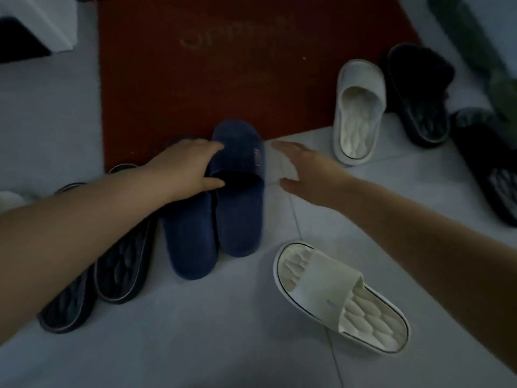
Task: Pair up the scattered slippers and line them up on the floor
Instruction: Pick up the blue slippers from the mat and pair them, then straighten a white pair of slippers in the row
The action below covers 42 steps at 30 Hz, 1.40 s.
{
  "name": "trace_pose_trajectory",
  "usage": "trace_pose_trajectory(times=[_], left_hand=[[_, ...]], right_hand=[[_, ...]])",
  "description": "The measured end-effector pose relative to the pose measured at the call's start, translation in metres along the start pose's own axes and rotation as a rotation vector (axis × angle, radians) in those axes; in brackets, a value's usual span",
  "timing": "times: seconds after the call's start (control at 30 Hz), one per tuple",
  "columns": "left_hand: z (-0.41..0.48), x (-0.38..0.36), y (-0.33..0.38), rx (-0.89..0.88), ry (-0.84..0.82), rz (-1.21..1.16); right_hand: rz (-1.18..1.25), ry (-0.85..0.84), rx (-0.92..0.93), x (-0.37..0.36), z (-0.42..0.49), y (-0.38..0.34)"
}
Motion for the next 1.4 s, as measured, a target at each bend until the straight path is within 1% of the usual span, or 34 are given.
trace_pose_trajectory(times=[0.03, 0.07, 0.1, 0.13, 0.17, 0.2, 0.23, 0.3, 0.4, 0.47, 0.57, 0.7, 0.8, 0.87, 0.93, 0.97, 1.03, 1.1, 1.17, 1.27, 1.33, 1.4], left_hand=[[0.003, 0.001, 0.024, -0.124, 0.067, -0.089], [0.005, -0.001, 0.048, -0.231, 0.093, -0.153], [0.006, -0.009, 0.07, -0.315, 0.068, -0.186], [0.007, -0.022, 0.092, -0.38, -0.004, -0.184], [0.007, -0.039, 0.11, -0.421, -0.108, -0.153], [0.006, -0.056, 0.125, -0.438, -0.216, -0.105], [0.005, -0.071, 0.135, -0.438, -0.307, -0.056], [0.003, -0.091, 0.146, -0.422, -0.424, 0.016], [0.004, -0.086, 0.148, -0.408, -0.467, 0.049], [0.006, -0.065, 0.14, -0.386, -0.426, -0.034], [0.002, -0.034, 0.119, -0.345, -0.342, -0.243], [-0.01, -0.014, 0.105, -0.369, -0.294, -0.353], [-0.006, -0.008, 0.112, -0.402, -0.176, -0.432], [0.005, -0.019, 0.117, -0.364, -0.132, -0.458], [0.017, -0.035, 0.114, -0.277, -0.126, -0.427], [0.023, -0.042, 0.112, -0.242, -0.122, -0.392], [0.033, -0.049, 0.109, -0.195, -0.11, -0.301], [0.045, -0.049, 0.111, -0.162, -0.09, -0.199], [0.058, -0.045, 0.115, -0.09, -0.09, -0.142], [0.078, -0.037, 0.123, 0.054, -0.131, -0.101], [0.087, -0.035, 0.127, 0.178, -0.171, -0.072], [0.088, -0.037, 0.131, 0.283, -0.179, -0.074]], right_hand=[[-0.007, -0.048, -0.008, 0.004, -0.019, 0.014], [-0.015, -0.156, -0.017, 0.001, -0.042, 0.027], [-0.01, -0.301, -0.028, -0.007, -0.067, 0.037], [-0.017, -0.446, -0.031, -0.02, -0.093, 0.044], [-0.056, -0.558, -0.028, -0.034, -0.117, 0.049], [-0.117, -0.614, -0.034, -0.05, -0.136, 0.052], [-0.177, -0.611, -0.063, -0.063, -0.15, 0.054], [-0.212, -0.484, -0.146, -0.082, -0.16, 0.055], [-0.2, -0.298, -0.341, -0.081, -0.155, 0.06], [-0.235, -0.237, -0.421, -0.07, -0.149, 0.063], [-0.258, -0.132, -0.5, -0.036, -0.134, 0.055], [-0.1, 0.003, -0.673, 0.017, -0.113, 0.045], [-0.012, 0.086, -0.758, 0.031, -0.088, 0.043], [0.053, 0.099, -0.731, 0.022, -0.062, 0.041], [0.111, 0.072, -0.653, 0.008, -0.038, 0.043], [0.107, 0.021, -0.606, 0.003, -0.031, 0.046], [0.003, -0.131, -0.486, 0.005, -0.022, 0.062], [-0.105, -0.218, -0.403, 0.024, -0.021, 0.09], [-0.196, -0.21, -0.333, 0.054, -0.013, 0.125], [-0.31, -0.122, -0.265, 0.097, 0.023, 0.176], [-0.265, -0.099, -0.226, 0.11, 0.059, 0.199], [-0.163, -0.121, -0.188, 0.107, 0.087, 0.21]])
Point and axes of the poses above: each hand's wrist, its own z-axis towards the middle knuckle, its own x-axis out of the back of the hand, y = z × x, the point moved 7 cm from there along z, towards the middle knuckle, and after that the axes turned 6 degrees about -z, right-handed, at the moved point
